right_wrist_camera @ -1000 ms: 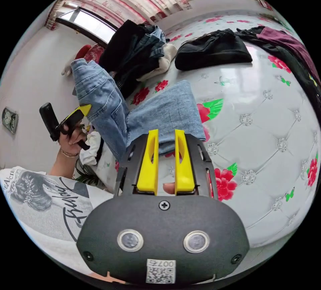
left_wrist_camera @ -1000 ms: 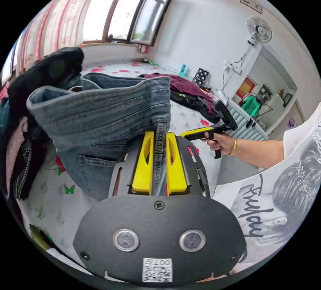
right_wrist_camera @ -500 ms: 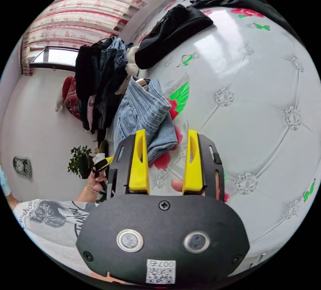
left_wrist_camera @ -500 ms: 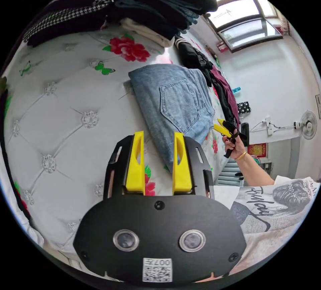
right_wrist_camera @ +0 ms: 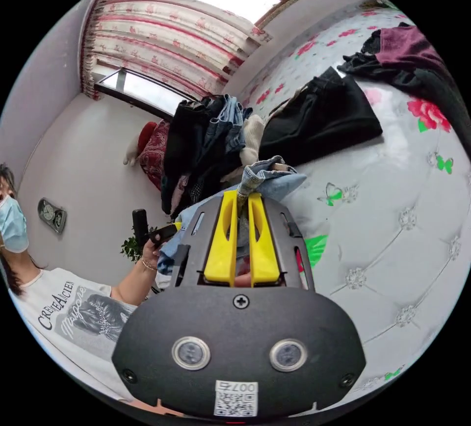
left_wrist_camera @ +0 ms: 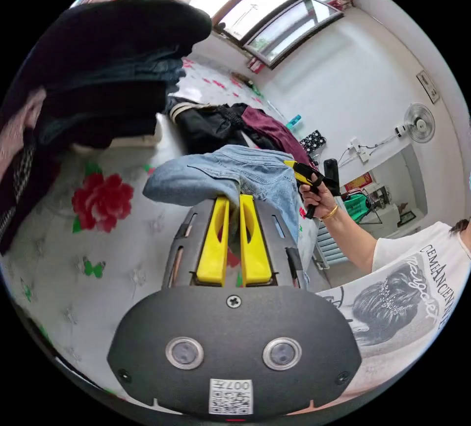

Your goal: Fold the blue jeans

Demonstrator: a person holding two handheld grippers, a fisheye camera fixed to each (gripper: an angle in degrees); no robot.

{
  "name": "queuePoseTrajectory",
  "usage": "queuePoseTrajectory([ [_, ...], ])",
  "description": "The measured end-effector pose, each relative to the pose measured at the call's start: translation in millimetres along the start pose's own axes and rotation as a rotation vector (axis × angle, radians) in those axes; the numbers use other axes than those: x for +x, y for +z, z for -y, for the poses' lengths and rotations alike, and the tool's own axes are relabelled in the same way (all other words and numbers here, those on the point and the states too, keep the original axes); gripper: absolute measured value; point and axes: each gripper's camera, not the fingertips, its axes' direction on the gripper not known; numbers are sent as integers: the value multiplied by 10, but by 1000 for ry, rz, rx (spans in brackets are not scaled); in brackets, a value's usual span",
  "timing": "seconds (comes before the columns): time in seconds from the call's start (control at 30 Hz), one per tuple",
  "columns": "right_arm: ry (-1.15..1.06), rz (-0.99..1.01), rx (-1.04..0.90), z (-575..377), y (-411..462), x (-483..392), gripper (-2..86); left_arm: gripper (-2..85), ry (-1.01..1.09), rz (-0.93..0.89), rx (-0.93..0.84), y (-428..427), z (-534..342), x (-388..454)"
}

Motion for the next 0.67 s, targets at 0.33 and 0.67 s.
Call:
queuePoseTrajectory([
  [0.33,-148,-76,318,1677,-490,-565,23,57,149,232,174,605,1501,-33],
  [0.67,119,-439,170,920,-167,805,35,57,-34,372,-202,2145,-529,-894],
])
